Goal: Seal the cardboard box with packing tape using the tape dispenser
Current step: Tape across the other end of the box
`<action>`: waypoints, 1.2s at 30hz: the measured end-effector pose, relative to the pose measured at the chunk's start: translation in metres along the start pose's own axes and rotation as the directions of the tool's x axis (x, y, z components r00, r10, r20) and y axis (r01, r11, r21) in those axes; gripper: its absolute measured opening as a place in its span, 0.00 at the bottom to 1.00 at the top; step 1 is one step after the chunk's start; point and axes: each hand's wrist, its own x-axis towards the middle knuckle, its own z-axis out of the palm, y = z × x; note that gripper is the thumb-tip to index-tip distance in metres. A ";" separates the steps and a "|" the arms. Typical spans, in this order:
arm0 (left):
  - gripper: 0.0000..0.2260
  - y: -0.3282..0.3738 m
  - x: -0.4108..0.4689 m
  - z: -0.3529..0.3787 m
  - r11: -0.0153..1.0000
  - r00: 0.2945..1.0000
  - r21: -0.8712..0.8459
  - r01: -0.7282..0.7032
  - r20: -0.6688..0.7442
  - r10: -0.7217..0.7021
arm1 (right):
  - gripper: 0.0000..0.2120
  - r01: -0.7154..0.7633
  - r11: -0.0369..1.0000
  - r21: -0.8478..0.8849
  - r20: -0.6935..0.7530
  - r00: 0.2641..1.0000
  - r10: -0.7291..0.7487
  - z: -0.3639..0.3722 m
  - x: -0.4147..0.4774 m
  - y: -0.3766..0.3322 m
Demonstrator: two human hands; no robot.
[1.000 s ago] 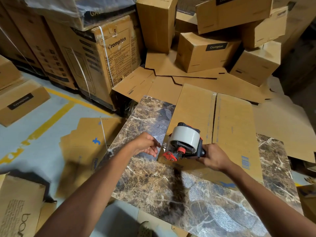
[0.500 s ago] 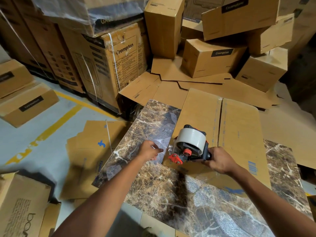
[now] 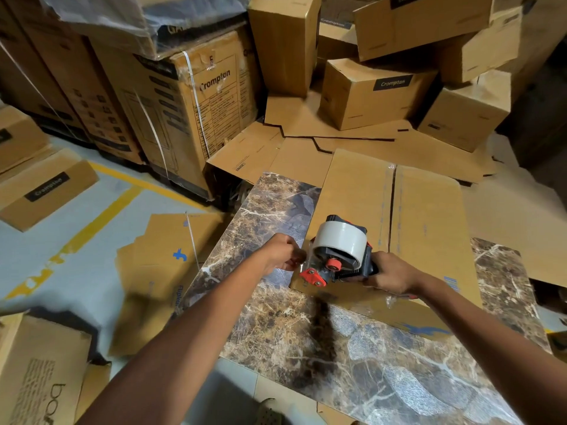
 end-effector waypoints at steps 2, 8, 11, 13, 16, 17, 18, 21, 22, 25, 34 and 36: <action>0.08 0.000 0.002 0.001 0.999 1.000 -0.032 0.021 0.004 -0.021 | 0.10 -0.014 1.000 0.007 0.039 0.999 0.014 -0.003 0.001 -0.003; 0.06 -0.004 0.000 0.001 0.980 0.995 -0.176 0.094 0.031 -0.090 | 0.09 0.018 0.998 -0.060 0.002 1.000 -0.018 0.006 0.006 -0.001; 0.06 -0.002 -0.003 0.003 0.977 0.995 -0.192 0.097 0.013 -0.096 | 0.10 0.046 0.992 -0.115 -0.028 0.998 -0.049 0.007 0.009 -0.001; 0.06 -0.002 -0.006 0.004 0.974 0.995 -0.205 0.097 0.003 -0.099 | 0.06 0.047 0.986 -0.157 -0.021 0.998 -0.051 0.007 0.009 -0.001; 0.06 0.001 -0.009 0.007 0.981 0.994 -0.167 0.101 -0.022 -0.106 | 0.08 0.038 0.979 -0.202 -0.004 0.999 -0.040 0.004 0.006 0.001; 0.05 0.002 -0.011 0.008 0.985 0.993 -0.136 0.106 -0.034 -0.112 | 0.10 0.023 0.979 -0.203 -0.007 1.000 -0.025 0.003 0.005 0.006; 0.05 0.003 -0.011 0.008 0.989 0.992 -0.104 0.109 -0.050 -0.115 | 0.10 0.004 0.979 -0.202 -0.008 1.000 -0.006 0.000 0.001 0.010; 0.05 0.004 -0.013 0.011 0.993 0.990 -0.063 0.103 -0.086 -0.108 | 0.11 -0.016 0.978 -0.206 -0.016 1.000 0.013 -0.008 -0.014 0.028; 0.03 0.004 -0.014 0.012 0.993 0.990 -0.064 0.097 -0.096 -0.103 | 0.11 -0.019 0.978 -0.206 -0.021 1.000 0.015 -0.009 -0.019 0.030; 0.05 0.004 -0.017 0.018 0.996 0.975 0.077 0.049 -0.221 -0.031 | 0.08 0.016 0.984 -0.178 -0.037 0.999 -0.023 -0.009 -0.030 0.027; 0.30 -0.028 -0.060 0.055 0.244 0.837 0.919 -0.311 0.142 0.528 | 0.11 0.040 0.985 -0.168 -0.059 0.997 -0.050 -0.005 -0.024 0.034; 0.37 -0.037 -0.057 0.052 0.183 0.843 0.932 -0.312 0.183 0.505 | 0.09 0.037 0.984 -0.175 -0.061 0.997 -0.048 -0.004 -0.022 0.038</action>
